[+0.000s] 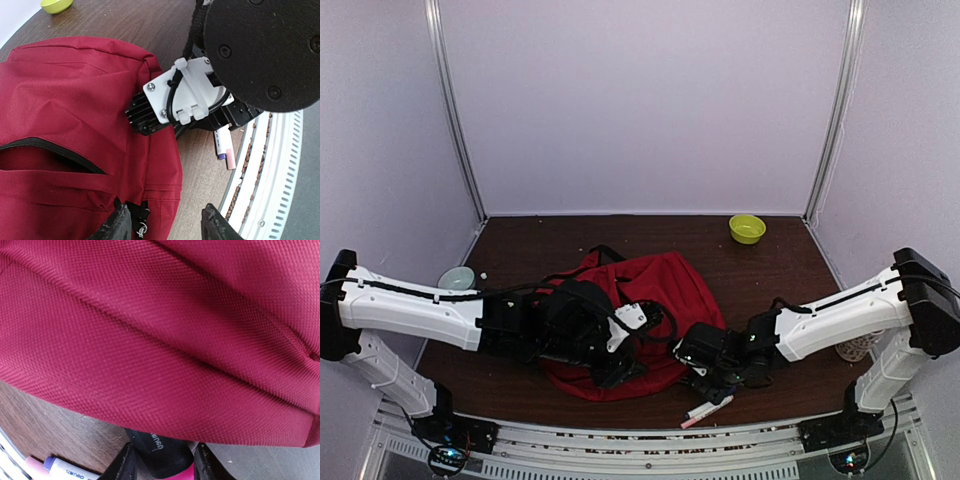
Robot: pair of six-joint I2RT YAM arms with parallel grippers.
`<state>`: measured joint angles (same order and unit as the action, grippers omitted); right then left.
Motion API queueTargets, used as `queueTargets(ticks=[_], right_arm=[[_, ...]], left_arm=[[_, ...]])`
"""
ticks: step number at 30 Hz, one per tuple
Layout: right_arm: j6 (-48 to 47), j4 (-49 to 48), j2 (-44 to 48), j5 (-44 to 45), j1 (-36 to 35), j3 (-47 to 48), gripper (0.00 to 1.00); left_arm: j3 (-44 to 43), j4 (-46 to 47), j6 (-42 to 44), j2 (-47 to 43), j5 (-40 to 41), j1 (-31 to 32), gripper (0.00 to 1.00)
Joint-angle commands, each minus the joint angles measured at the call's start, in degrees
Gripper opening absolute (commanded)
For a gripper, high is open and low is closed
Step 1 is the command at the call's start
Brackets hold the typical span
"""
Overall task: Pack the student bag
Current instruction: Pick up the pen at the corner of the board.
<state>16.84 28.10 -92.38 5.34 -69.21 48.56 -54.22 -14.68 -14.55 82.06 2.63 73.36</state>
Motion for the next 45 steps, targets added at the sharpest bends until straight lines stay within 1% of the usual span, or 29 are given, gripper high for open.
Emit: queueTargets(ticks=[1,4,11,22,23,25,29,35,38,42,45], right_arm=[[-0.93,1.18,0.37,3.38,-0.26,1.44,0.36],[-1.94,2.42,0.4,4.62,-0.28,2.75,0.3],[-2.87,4.6,2.24,4.41,-0.28,4.31,0.22],[-2.86,8.46,7.56,2.91,-0.18,5.04,0.21],[-2.87,8.46,7.78,2.65,-0.22,4.86,0.24],[-2.51,8.32,7.68,2.48,-0.17,4.41,0.34],[-0.29,7.29,7.85,-0.93,-0.13,2.43,0.52],[8.22,10.2,10.95,-1.02,0.15,1.31,0.62],[15.74,14.76,11.31,2.64,0.16,1.55,0.66],[27.65,19.06,13.32,7.59,0.28,0.62,0.78],[33.38,20.34,14.83,10.46,0.66,-0.66,0.84]], left_arm=[[0.17,2.64,-0.04,-0.97,0.44,0.28,0.49],[0.08,2.55,-0.18,-0.94,0.6,0.26,0.49],[0.17,2.46,-0.4,-0.95,0.71,0.28,0.49],[-0.12,3.05,-0.04,-0.94,0.68,0.22,0.49],[-0.06,3.12,-0.09,-1.02,0.63,0.28,0.49],[0.27,3.36,-0.13,-1.15,0.47,0.27,0.49],[0.7,3.52,-0.28,-1.67,0.43,0.24,0.49],[2.04,4.07,-0.42,-2.9,0.62,0.29,0.49],[2.2,4.71,-0.01,-2.9,0.58,0.29,0.5],[1.39,4.86,0.22,-1.44,0.2,0.4,0.5],[0.5,5.27,0.31,-0.17,1.09,1.28,0.5]])
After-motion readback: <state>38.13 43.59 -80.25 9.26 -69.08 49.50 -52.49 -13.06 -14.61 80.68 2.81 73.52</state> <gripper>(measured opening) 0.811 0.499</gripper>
